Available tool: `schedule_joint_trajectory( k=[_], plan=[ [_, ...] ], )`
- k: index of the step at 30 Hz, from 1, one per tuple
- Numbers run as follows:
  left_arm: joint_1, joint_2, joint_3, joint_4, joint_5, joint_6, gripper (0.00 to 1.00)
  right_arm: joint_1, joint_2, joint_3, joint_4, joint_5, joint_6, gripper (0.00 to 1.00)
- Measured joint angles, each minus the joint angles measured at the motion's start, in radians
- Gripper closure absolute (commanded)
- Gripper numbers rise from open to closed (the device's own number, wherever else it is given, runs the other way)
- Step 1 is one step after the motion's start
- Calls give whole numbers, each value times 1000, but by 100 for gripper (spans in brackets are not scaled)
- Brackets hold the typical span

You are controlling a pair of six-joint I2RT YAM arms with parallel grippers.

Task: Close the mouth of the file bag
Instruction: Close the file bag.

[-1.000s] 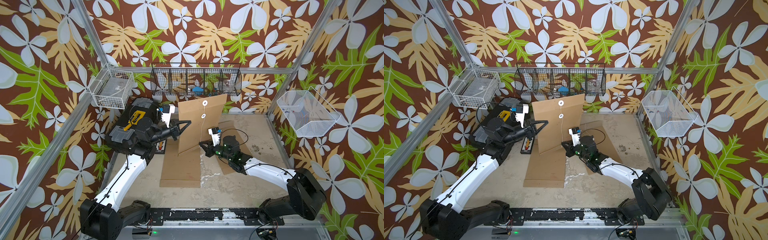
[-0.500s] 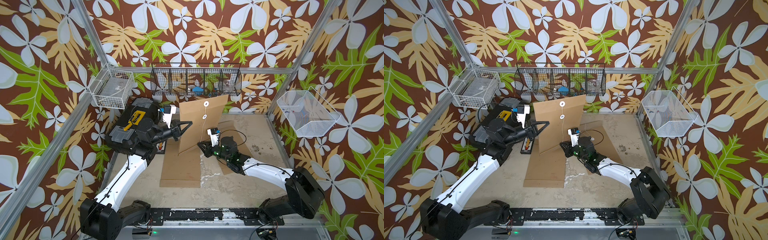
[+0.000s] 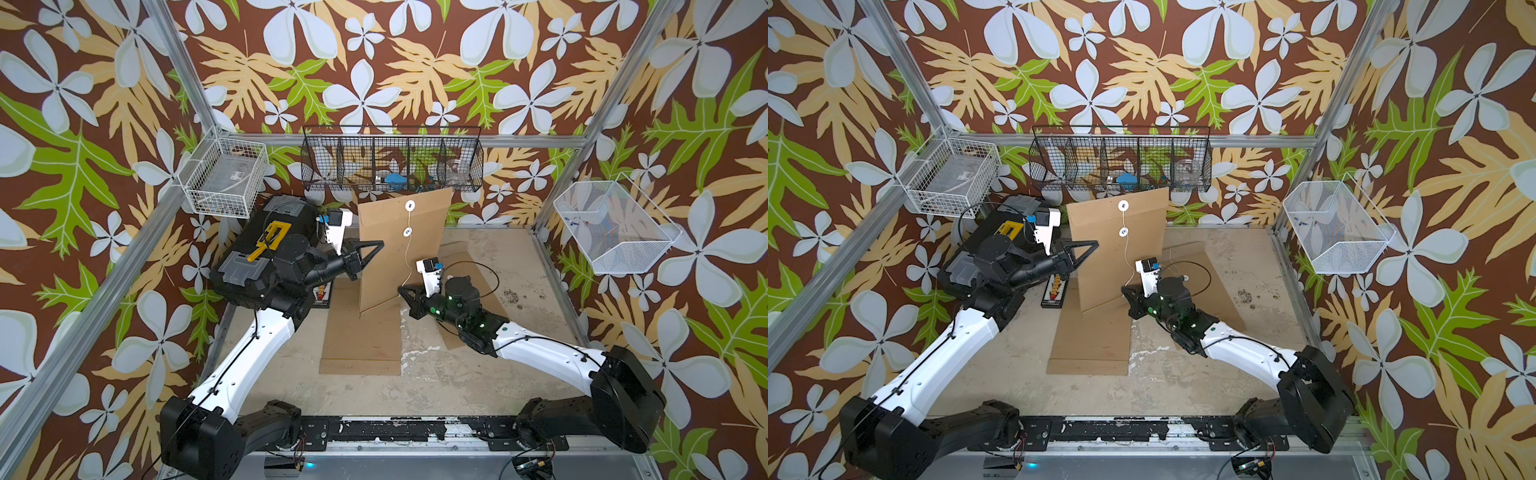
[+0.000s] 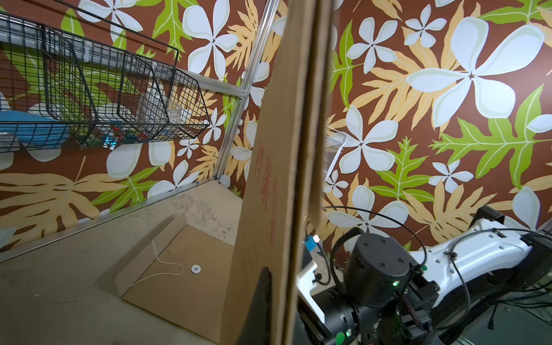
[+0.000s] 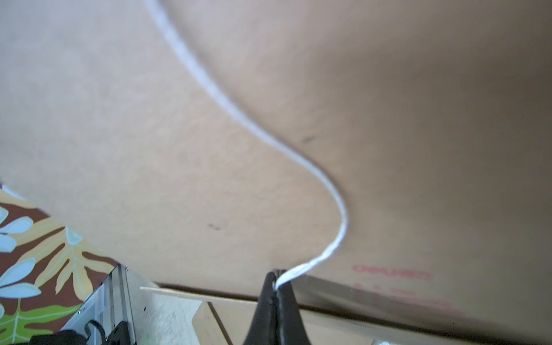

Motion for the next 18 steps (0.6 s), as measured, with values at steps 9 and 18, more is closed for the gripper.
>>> schedule_joint_trajectory(
  k=[9, 18],
  plan=[
    [0, 29, 0, -21, 2, 26, 100, 183, -8, 66, -159, 26, -128, 100],
    [0, 31, 10, -56, 43, 26, 100, 225, 58, 138, -196, 23, -177, 100]
  ],
)
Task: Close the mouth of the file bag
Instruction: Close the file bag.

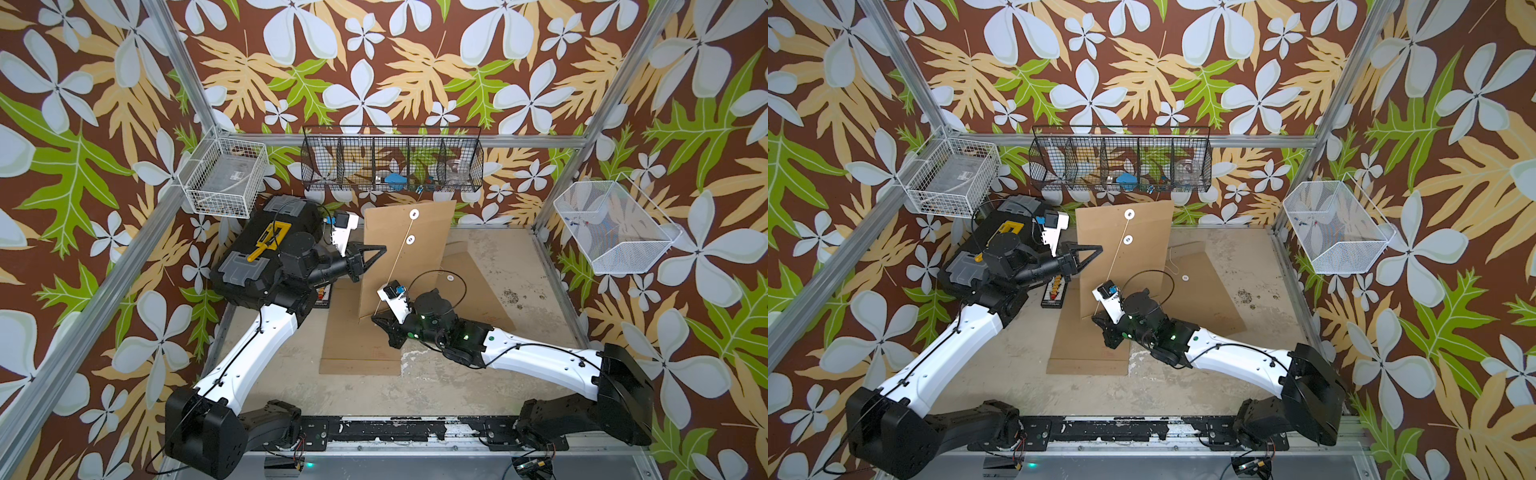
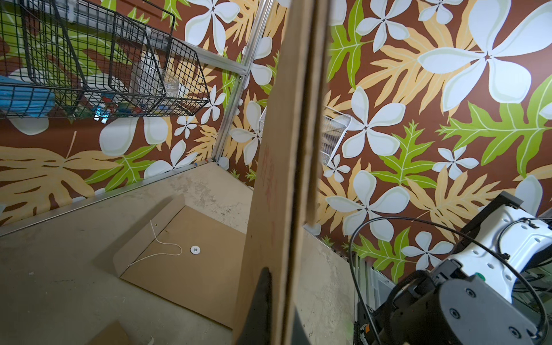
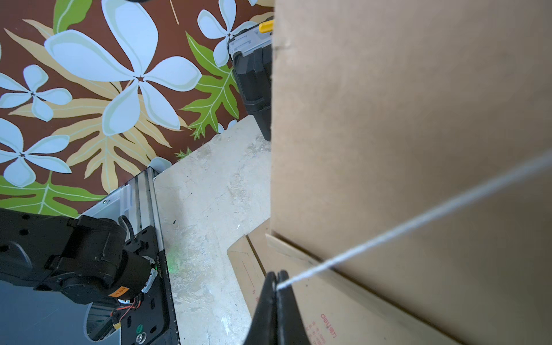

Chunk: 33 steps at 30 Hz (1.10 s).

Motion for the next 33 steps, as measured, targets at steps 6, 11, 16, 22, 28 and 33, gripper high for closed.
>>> schedule_joint_trajectory(
  k=[6, 11, 16, 22, 28, 33],
  plan=[
    [0, -4, 21, -19, 58, -1, 100, -10, 18, 7, -21, 4, -21, 100],
    [0, -4, 28, -23, 90, -5, 100, -63, 14, -31, -23, -15, -21, 100],
    [0, -8, 28, -23, 113, -30, 100, -130, -3, -77, -19, -50, -15, 100],
    [8, -19, 25, -23, 119, -52, 100, -203, -28, -116, -3, -85, -8, 100],
    [71, -31, -5, -17, 109, -58, 100, -278, -90, -171, -21, -122, -3, 100],
    [94, -32, -37, -14, 91, -78, 100, -329, -146, -194, -50, -163, -24, 100]
  ],
)
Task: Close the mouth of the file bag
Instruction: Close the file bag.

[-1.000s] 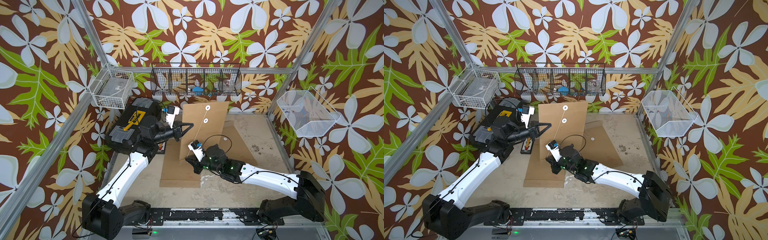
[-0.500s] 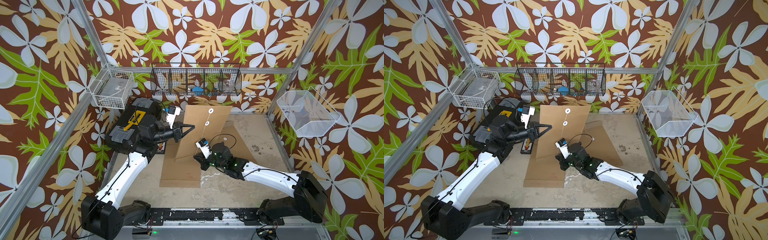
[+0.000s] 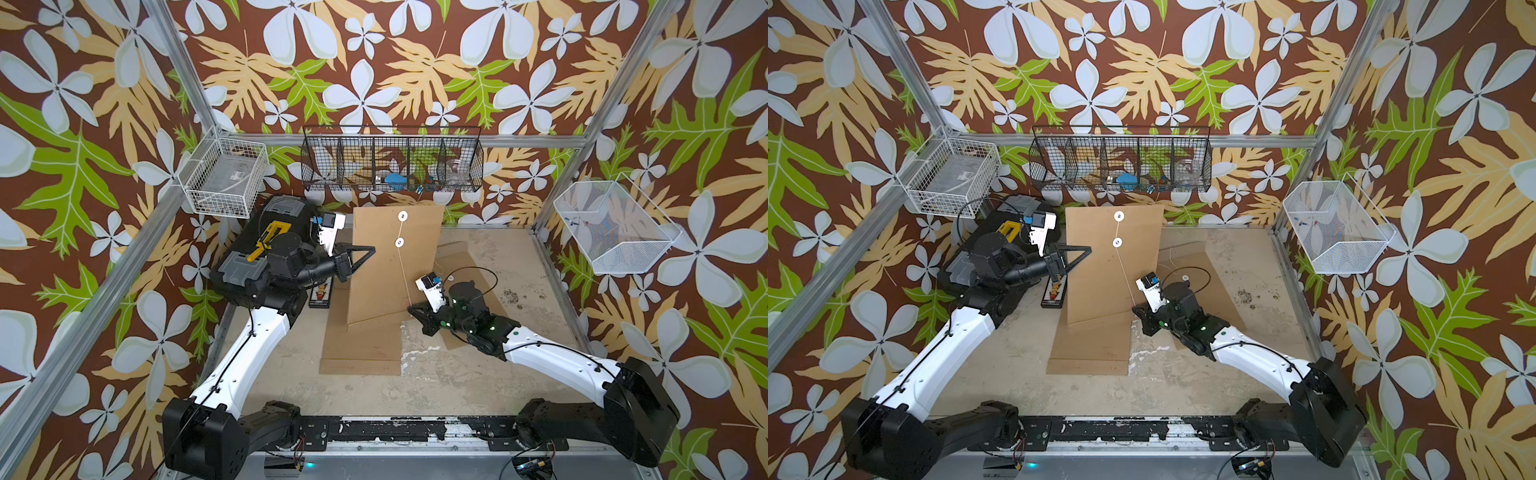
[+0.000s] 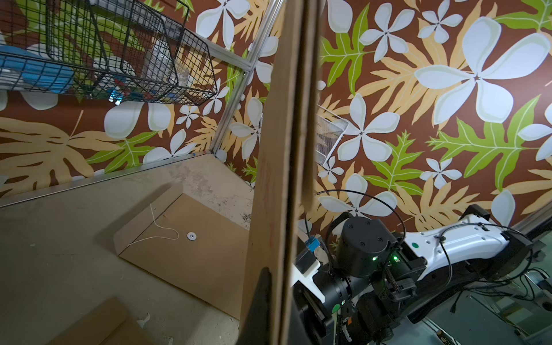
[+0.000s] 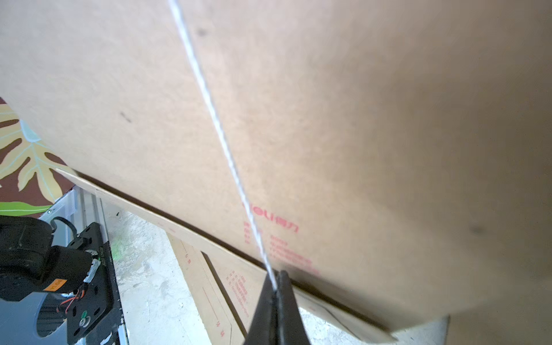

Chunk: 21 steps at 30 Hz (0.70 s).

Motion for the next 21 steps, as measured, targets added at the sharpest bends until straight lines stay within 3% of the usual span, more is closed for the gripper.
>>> schedule_joint_trajectory(
  k=[9, 21],
  plan=[
    [2, -33, -58, -46, -6, 31, 100, -176, -80, 72, -97, 21, 24, 100],
    [-4, -69, -180, -14, 0, -4, 100, -190, -18, 359, -231, 253, -27, 100]
  ],
)
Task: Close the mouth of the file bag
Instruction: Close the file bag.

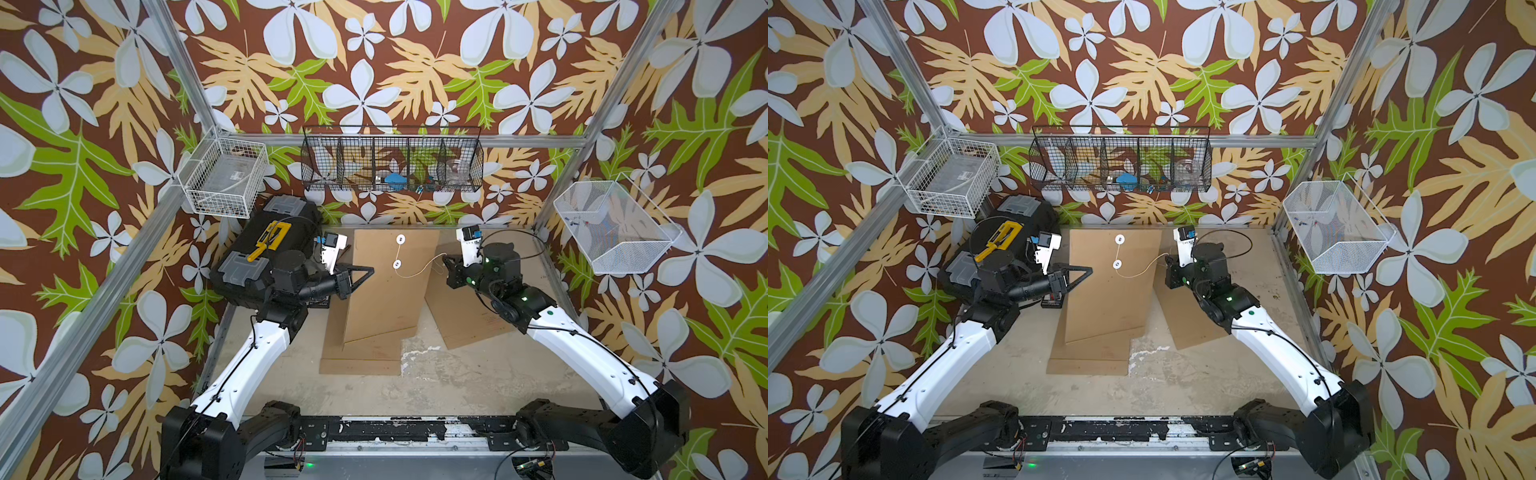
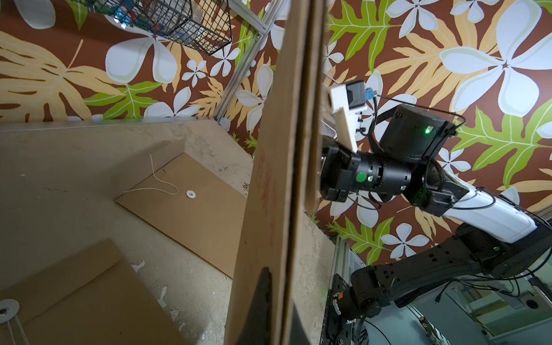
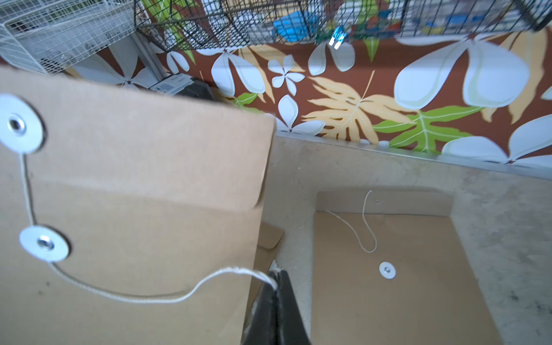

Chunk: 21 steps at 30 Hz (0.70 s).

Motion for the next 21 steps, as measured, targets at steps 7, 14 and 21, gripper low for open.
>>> schedule_joint_trajectory(
  k=[7, 14, 21],
  plan=[
    [-60, 0, -63, 43, -4, -26, 100, 0, 70, 126, -16, 61, -31, 100],
    [-98, 7, -84, 84, -11, -51, 100, -11, 140, 196, -26, 71, -48, 100],
    [-124, 38, -104, 116, -29, -64, 100, -14, 181, 235, -23, 47, -47, 100]
  ],
)
